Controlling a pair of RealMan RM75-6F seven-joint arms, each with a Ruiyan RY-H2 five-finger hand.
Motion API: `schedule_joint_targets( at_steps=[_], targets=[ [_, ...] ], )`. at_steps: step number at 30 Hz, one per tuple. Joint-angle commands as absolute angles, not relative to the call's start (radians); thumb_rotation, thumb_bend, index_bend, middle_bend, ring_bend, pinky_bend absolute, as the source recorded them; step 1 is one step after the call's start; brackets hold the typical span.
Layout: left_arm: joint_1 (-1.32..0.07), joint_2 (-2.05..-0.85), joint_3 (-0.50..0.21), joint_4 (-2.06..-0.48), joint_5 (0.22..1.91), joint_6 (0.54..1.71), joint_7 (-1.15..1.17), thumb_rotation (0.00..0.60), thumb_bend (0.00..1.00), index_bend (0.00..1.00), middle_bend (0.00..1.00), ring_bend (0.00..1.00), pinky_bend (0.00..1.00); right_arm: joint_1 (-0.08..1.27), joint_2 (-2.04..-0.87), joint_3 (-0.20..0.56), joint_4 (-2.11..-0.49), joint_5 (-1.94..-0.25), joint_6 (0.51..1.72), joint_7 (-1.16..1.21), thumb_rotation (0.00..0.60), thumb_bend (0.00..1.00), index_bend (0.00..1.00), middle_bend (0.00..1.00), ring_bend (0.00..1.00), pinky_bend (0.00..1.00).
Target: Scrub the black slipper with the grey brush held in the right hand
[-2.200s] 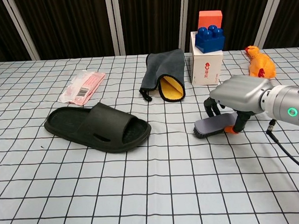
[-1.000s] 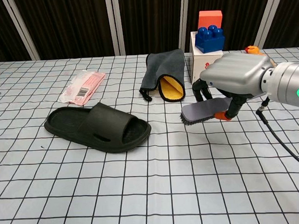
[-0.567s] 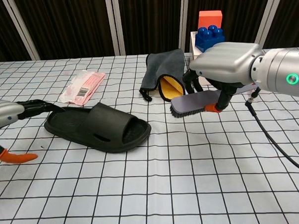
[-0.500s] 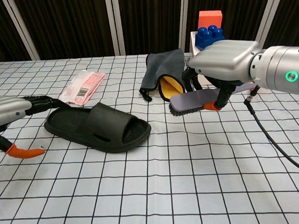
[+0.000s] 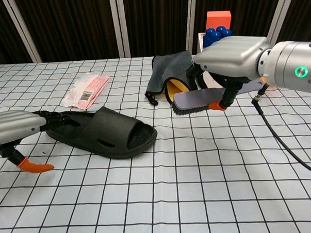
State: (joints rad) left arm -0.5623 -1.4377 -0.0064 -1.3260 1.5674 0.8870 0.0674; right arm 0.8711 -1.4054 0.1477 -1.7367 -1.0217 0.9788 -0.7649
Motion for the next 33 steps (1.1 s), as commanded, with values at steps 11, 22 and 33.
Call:
schedule_joint_targets(
  at_steps=[11,22,33],
  targets=[
    [-0.574,-1.489,0.025,-1.250,1.564,0.901,0.062,0.401,0.41,0.10,0.14,0.05,0.08,0.886,-1.423,0.132,-1.753,-1.027,0.992,-0.771,0.600,0.93,0.80,0.68,0.63,0.63],
    [-0.584,-1.496,0.032,-1.241,1.566,0.918,0.054,0.401,0.42,0.10,0.14,0.05,0.08,0.900,-1.486,0.158,-1.828,-1.010,1.026,-0.751,0.600,0.93,0.80,0.68,0.63,0.63],
    [-0.594,-1.489,0.044,-1.267,1.564,0.922,0.070,0.400,0.42,0.10,0.15,0.05,0.08,0.987,-1.736,0.219,-1.715,-0.921,1.097,-0.870,0.600,0.92,0.80,0.68,0.63,0.63]
  ],
)
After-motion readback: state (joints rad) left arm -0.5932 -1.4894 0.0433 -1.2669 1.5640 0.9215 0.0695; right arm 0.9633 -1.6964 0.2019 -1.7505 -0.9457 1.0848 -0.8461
